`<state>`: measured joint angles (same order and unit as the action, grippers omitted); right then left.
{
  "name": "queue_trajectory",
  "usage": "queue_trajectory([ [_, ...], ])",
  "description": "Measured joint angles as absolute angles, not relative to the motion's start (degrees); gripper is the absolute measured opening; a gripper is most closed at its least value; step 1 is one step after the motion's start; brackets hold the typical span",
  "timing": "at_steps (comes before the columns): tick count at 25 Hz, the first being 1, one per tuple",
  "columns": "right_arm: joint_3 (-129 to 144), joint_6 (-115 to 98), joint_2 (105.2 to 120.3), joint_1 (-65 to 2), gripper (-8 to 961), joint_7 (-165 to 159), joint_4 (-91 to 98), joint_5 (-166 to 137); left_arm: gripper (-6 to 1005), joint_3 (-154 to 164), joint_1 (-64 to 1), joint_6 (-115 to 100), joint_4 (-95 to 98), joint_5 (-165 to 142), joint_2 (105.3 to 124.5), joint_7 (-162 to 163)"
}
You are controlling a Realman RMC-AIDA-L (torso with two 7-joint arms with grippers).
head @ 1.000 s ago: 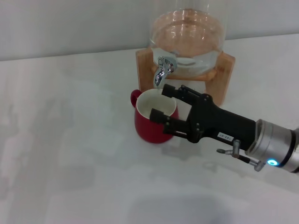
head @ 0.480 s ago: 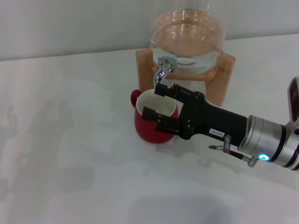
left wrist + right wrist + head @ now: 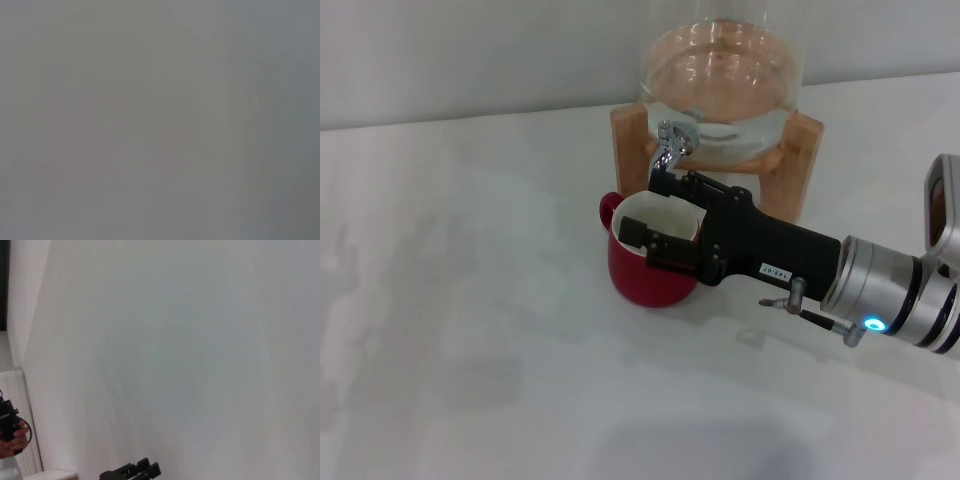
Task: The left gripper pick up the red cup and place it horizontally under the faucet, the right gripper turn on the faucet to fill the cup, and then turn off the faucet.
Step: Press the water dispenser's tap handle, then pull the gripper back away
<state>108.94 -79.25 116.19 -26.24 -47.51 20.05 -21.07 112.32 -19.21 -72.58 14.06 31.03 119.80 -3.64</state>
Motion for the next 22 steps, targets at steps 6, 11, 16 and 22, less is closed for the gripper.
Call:
queue_trajectory([
  [6, 108.65, -77.96, 116.18, -26.43, 826, -47.54, 20.05, -20.44, 422, 112.43, -19.24, -72.56, 14.06, 31.03, 119.80, -3.61],
  [11, 108.52, -77.77, 116.03, -26.61, 826, -47.51, 20.05, -20.16, 422, 112.76, -19.41, -72.39, 14.06, 31.02, 119.80, -3.61],
  [16, 107.67, -77.77, 115.99, -26.64, 826, -47.36, 20.04, -20.12, 422, 112.76, -19.50, -72.23, 14.06, 31.02, 119.74, -3.64],
  [22, 107.64, -77.77, 115.93, -26.56, 826, -47.28, 20.04, -20.12, 422, 112.76, -19.51, -72.17, 14.06, 31.02, 119.71, -3.68],
])
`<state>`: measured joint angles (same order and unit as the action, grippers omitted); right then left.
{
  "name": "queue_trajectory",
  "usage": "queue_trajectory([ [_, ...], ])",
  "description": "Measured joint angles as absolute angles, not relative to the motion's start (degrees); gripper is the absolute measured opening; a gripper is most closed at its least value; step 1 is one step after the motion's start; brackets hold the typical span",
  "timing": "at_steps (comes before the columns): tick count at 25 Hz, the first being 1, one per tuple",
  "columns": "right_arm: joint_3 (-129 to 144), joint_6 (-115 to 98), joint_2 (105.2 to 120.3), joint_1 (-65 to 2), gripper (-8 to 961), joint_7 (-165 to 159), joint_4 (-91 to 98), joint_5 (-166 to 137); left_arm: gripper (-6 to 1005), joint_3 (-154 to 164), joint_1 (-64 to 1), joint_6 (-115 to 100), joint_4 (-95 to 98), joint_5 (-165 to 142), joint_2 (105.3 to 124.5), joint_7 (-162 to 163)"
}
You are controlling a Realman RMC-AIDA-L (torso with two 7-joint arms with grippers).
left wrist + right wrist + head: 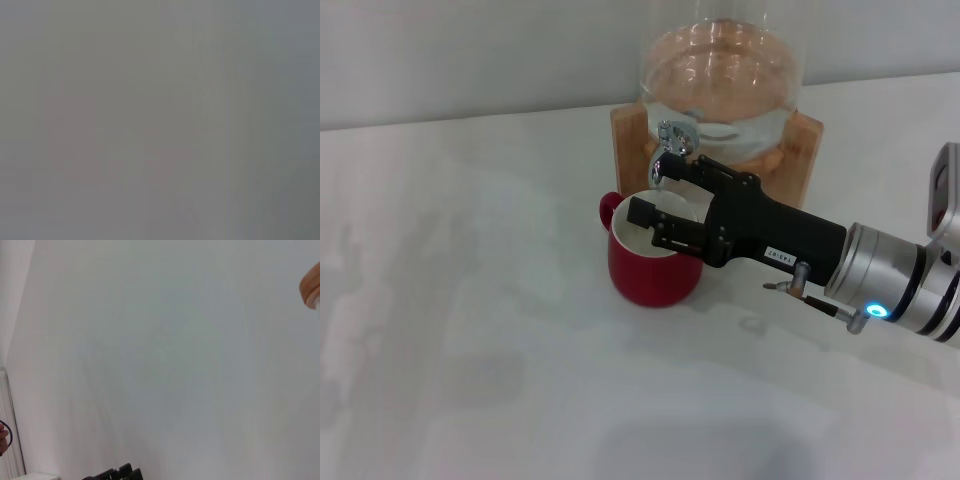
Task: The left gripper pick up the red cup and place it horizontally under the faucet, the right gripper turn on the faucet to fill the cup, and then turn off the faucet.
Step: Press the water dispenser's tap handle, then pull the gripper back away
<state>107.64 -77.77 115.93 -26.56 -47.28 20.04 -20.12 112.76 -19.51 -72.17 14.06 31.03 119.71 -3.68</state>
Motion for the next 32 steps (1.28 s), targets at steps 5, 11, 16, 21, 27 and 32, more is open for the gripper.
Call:
queue_trajectory([
  [5, 107.14, -77.78, 115.92, -26.30, 826, -47.19, 20.03, -20.12, 422, 112.76, -19.52, -72.09, 14.06, 31.02, 119.70, -3.73],
  [11, 107.05, -77.79, 115.92, -26.21, 826, -47.14, 19.89, -20.13, 422, 112.76, -19.51, -71.99, 14.06, 31.02, 119.70, -3.84],
  [16, 107.03, -77.79, 115.93, -26.13, 825, -47.04, 19.64, -19.65, 422, 112.77, -19.52, -71.98, 14.06, 31.02, 119.71, -3.86],
  [21, 106.97, -77.78, 115.92, -25.99, 825, -47.02, 19.60, -19.51, 422, 112.85, -19.51, -71.98, 14.06, 31.02, 119.71, -3.87],
  [27, 106.32, -77.78, 115.93, -25.62, 825, -47.01, 19.72, -19.48, 422, 112.85, -19.51, -71.98, 14.06, 31.02, 119.70, -3.87],
  [32, 105.57, -77.78, 115.89, -25.33, 825, -46.95, 19.67, -19.44, 422, 112.85, -19.51, -71.98, 14.06, 31.02, 119.71, -3.87],
])
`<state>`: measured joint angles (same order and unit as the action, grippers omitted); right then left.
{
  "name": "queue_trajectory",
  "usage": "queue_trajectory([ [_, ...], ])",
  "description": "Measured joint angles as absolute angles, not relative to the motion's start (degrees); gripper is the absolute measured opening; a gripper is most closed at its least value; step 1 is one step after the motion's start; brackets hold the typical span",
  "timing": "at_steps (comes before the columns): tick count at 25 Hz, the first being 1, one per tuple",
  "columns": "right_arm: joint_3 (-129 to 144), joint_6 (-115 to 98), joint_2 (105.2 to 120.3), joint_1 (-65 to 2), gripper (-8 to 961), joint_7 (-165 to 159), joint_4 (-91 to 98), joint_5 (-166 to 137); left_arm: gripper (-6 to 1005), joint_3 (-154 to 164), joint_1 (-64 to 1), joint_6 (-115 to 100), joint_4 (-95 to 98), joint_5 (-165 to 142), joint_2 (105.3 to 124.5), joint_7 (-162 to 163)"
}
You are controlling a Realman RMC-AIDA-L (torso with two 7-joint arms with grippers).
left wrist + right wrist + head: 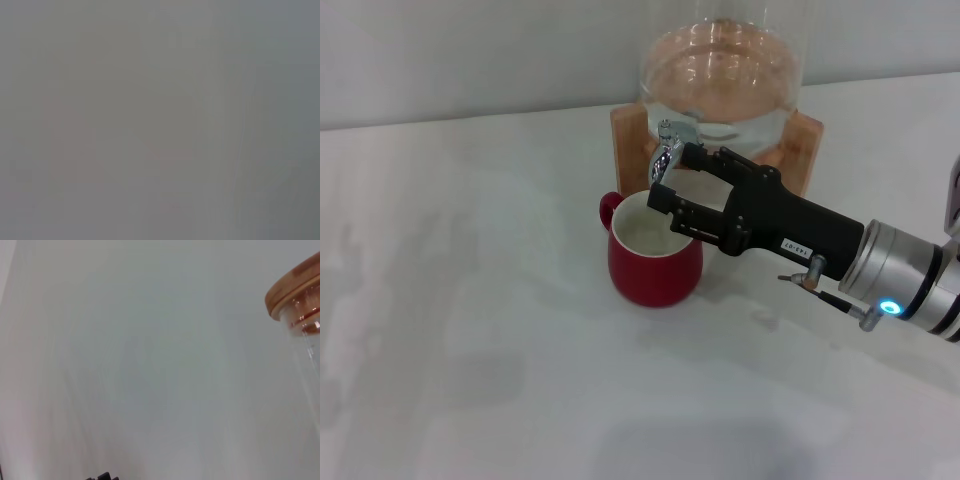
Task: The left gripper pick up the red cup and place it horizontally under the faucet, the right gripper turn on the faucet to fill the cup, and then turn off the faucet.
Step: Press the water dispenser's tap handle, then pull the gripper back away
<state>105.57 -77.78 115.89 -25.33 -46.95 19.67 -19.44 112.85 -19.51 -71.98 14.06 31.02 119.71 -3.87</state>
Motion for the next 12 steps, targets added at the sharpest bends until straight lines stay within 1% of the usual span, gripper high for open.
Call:
queue_trajectory([
  [12, 103.22, -77.78, 115.77, -25.00, 824, -46.93, 19.34, -19.42, 422, 112.85, -19.51, -71.98, 14.06, 31.02, 119.71, -3.87],
])
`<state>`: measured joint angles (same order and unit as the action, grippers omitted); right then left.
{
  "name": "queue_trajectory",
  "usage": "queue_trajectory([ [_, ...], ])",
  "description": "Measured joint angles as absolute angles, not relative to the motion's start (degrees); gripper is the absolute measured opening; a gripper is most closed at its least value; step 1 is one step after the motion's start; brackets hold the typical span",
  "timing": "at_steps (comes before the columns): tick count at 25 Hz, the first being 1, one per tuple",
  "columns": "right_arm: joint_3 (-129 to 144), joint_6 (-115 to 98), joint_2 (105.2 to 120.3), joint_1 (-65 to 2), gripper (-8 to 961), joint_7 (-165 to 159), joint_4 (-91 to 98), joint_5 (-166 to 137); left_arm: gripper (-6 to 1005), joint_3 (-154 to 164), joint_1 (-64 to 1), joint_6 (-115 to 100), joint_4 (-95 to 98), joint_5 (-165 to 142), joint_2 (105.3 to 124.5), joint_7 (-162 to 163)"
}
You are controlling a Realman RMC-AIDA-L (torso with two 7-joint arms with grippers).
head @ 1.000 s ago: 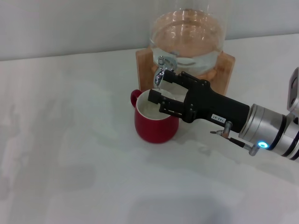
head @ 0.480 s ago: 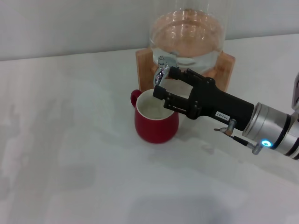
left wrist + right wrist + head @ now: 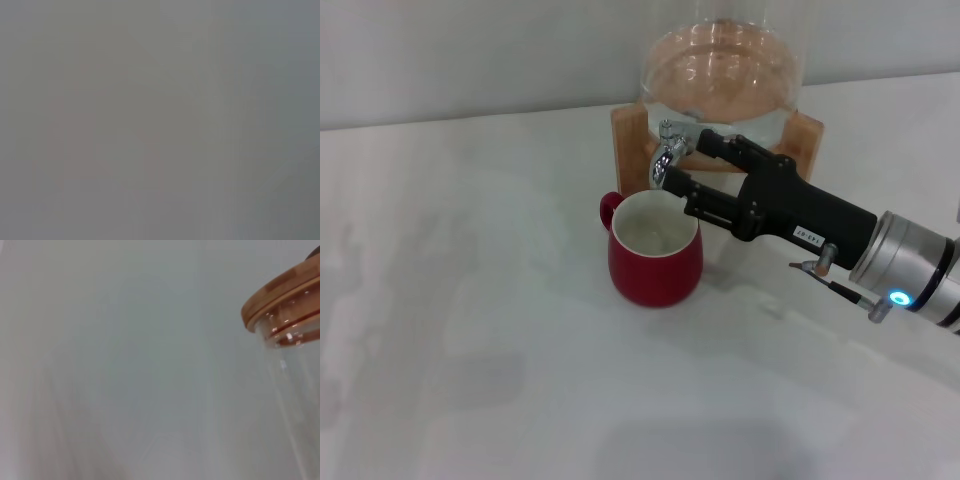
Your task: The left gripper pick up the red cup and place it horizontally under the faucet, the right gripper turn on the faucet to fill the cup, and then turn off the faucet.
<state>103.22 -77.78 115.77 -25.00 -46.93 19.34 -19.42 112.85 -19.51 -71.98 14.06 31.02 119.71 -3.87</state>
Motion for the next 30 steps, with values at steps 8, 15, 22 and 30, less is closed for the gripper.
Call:
queue_trajectory([
  [8, 102.51, -77.79, 115.67, -24.76, 823, -46.93, 19.33, -19.42, 422, 112.85, -19.57, -71.98, 14.09, 31.02, 119.71, -3.87],
  [15, 102.50, -77.86, 115.57, -24.78, 822, -46.98, 19.33, -19.54, 422, 112.85, -19.97, -71.98, 14.08, 31.02, 119.70, -3.87],
  [22, 104.32, -79.65, 115.57, -24.06, 824, -47.42, 19.34, -20.05, 422, 112.85, -20.16, -71.92, 13.87, 31.09, 119.67, -3.87],
  [30, 100.41, -83.11, 115.20, -21.28, 824, -47.04, 19.25, -19.60, 422, 112.44, -20.41, -71.77, 13.18, 31.62, 119.54, -3.87],
])
